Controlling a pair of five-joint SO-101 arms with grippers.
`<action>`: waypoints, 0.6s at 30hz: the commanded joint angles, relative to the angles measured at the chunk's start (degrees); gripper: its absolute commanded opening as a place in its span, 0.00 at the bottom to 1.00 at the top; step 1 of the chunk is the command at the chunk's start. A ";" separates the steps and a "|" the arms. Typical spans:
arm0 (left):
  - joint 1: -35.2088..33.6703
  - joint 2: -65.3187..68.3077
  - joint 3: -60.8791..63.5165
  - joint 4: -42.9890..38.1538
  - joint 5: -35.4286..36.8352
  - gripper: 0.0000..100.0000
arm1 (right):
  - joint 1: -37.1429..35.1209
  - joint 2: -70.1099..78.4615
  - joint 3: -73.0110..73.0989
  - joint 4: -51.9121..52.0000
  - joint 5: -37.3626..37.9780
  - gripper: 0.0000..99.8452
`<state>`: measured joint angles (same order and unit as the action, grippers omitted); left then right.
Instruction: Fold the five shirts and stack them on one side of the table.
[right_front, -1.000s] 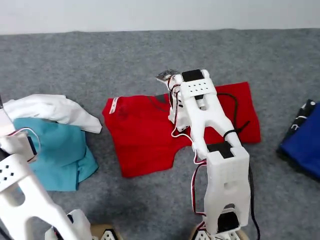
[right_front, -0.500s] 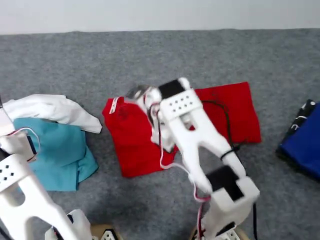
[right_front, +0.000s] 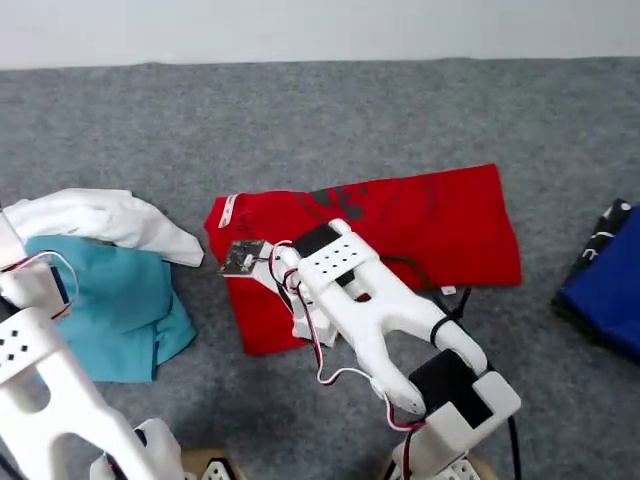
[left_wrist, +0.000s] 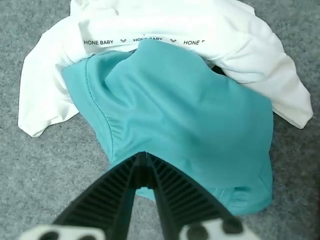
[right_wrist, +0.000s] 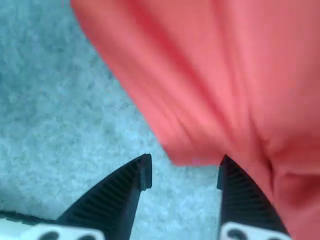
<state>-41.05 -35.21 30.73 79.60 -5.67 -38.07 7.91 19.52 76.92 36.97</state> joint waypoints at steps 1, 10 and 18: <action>0.00 -1.49 -1.54 -0.88 -0.26 0.00 | -0.22 3.82 -2.37 -1.71 0.79 0.23; 0.00 -1.49 -1.54 -0.88 -0.26 0.00 | 0.04 19.56 -13.19 -0.22 0.79 0.12; -0.09 -1.49 -1.54 -1.14 -0.26 0.00 | 2.15 21.58 -24.53 8.40 1.41 0.01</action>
<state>-41.05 -35.21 30.73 79.60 -5.67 -36.57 29.45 -0.88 82.55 37.05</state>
